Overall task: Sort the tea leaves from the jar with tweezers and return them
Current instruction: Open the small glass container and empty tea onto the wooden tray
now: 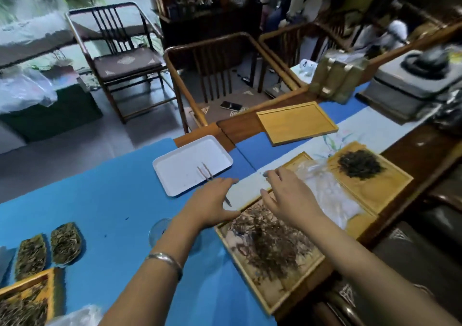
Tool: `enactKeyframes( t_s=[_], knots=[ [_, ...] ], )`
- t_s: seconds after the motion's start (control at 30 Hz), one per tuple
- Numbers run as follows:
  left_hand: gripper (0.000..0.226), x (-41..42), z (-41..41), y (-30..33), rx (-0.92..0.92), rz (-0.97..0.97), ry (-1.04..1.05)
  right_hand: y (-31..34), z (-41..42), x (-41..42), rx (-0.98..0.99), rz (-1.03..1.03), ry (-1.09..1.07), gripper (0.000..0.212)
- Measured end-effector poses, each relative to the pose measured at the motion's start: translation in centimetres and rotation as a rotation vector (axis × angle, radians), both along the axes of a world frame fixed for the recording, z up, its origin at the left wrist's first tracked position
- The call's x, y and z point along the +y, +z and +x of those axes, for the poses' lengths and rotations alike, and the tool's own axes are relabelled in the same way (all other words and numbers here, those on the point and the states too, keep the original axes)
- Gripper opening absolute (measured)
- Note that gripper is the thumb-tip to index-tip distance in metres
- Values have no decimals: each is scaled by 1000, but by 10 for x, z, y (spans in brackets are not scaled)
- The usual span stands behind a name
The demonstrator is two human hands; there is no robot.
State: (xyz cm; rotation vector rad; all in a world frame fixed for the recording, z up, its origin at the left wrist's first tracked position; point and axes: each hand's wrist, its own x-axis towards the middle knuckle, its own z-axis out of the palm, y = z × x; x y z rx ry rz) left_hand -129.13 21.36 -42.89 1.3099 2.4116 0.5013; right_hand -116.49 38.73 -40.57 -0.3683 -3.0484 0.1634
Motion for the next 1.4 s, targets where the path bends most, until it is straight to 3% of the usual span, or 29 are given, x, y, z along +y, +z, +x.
enactKeyframes(
  t_s=[0.23,0.57,0.8,0.9,1.03,1.2,1.4],
  knots=[
    [78,115,31,-7,15,-30,-163,-16,59,82,-46,-52,-159,43],
    [73,227,48,-63,-50,-142,-137,-83,85,190,-228,-81,-177,50],
    [87,257,47,-104,-131,-168,-124,-133,88,225,-353,-153,-155,89],
    [96,265,47,-121,-122,-182,-147,-151,88,231,-369,-180,-113,96],
    [81,263,51,-141,22,-175,-184,-161,88,232,-346,-210,-101,86],
    [43,258,60,-155,22,-11,-105,-162,87,226,-117,-221,-94,39],
    [30,253,67,-141,18,116,-70,-151,87,213,28,-334,-109,24]
  ],
)
